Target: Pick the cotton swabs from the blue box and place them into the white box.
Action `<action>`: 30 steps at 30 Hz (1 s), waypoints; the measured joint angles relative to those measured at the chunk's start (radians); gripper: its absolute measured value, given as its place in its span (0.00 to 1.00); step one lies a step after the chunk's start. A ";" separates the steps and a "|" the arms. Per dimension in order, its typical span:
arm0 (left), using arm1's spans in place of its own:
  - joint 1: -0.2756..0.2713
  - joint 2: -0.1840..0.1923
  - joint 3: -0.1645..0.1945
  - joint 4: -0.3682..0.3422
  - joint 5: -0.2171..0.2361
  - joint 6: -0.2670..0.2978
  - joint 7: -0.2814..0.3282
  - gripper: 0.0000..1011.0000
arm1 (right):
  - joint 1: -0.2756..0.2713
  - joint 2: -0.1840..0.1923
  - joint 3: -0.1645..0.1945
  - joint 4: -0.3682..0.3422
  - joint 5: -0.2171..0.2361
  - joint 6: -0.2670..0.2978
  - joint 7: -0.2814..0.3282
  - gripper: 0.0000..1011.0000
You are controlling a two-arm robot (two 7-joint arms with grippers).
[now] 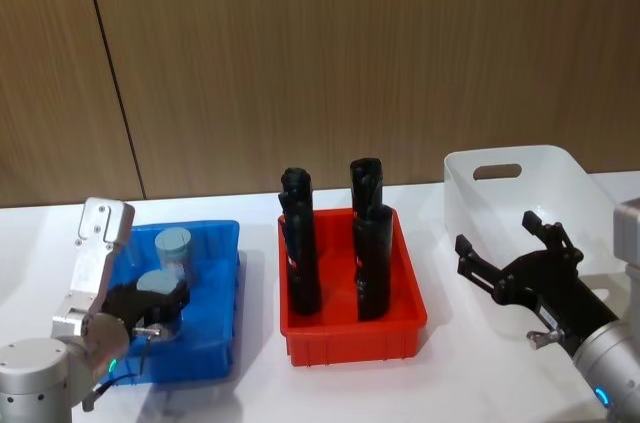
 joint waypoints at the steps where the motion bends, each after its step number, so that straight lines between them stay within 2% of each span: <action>1: 0.001 0.001 0.000 -0.006 0.003 0.000 0.001 0.67 | 0.000 0.000 0.000 0.000 0.000 0.000 0.000 0.99; 6: 0.010 0.009 -0.004 -0.050 0.020 -0.005 0.001 0.67 | 0.000 0.000 0.000 0.000 0.000 0.000 0.000 0.99; 13: 0.019 0.021 -0.010 -0.116 0.032 -0.035 -0.033 0.67 | 0.000 0.000 0.000 0.000 0.000 0.000 0.000 0.99; 23: 0.019 0.027 -0.018 -0.175 0.020 -0.129 -0.122 0.67 | 0.000 0.000 0.000 0.000 0.000 0.000 0.000 0.99; 30: 0.010 0.023 -0.019 -0.193 -0.003 -0.224 -0.210 0.67 | 0.000 0.000 0.000 0.000 0.000 0.000 0.000 0.99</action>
